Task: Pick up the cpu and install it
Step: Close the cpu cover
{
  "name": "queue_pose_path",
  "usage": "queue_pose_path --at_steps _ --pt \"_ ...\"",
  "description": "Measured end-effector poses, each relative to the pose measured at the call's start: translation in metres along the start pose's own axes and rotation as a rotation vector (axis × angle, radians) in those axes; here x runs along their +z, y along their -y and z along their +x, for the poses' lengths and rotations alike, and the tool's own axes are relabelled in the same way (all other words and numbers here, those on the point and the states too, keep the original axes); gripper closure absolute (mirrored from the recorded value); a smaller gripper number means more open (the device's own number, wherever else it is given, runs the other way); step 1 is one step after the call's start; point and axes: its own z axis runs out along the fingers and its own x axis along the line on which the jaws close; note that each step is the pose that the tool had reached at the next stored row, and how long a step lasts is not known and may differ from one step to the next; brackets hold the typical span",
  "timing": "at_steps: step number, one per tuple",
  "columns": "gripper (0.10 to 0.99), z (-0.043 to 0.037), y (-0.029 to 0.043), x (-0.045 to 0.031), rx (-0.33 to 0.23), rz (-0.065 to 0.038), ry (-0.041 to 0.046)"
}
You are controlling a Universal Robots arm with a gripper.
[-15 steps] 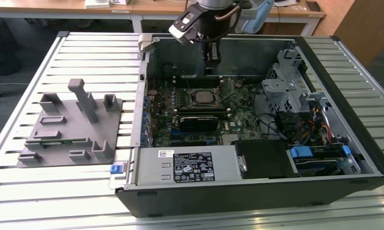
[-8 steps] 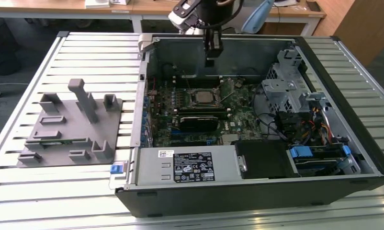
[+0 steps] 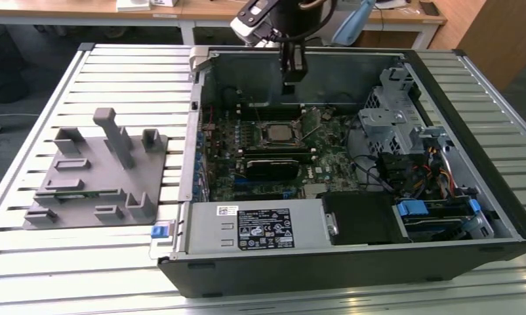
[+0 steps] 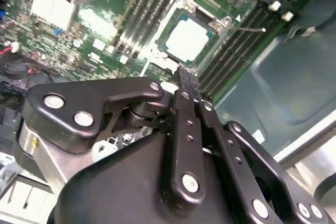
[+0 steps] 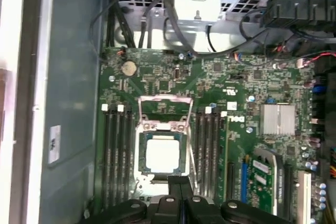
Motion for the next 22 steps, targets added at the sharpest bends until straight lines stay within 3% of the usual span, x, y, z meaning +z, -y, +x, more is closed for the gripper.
queue_pose_path --at_steps 2,6,15,19,22 --pt "0.98 -0.0036 -0.0014 0.0004 0.0 0.0 -0.0003" --pt "0.98 -0.0031 -0.0175 0.0018 0.0 0.003 -0.0006" --pt "0.98 0.0072 -0.0401 0.0131 0.0 0.005 -0.0039" --pt "0.98 0.0081 -0.0534 0.0172 0.0 0.009 -0.0042" --pt "0.98 0.0081 -0.0581 0.0219 0.0 0.01 -0.0041"
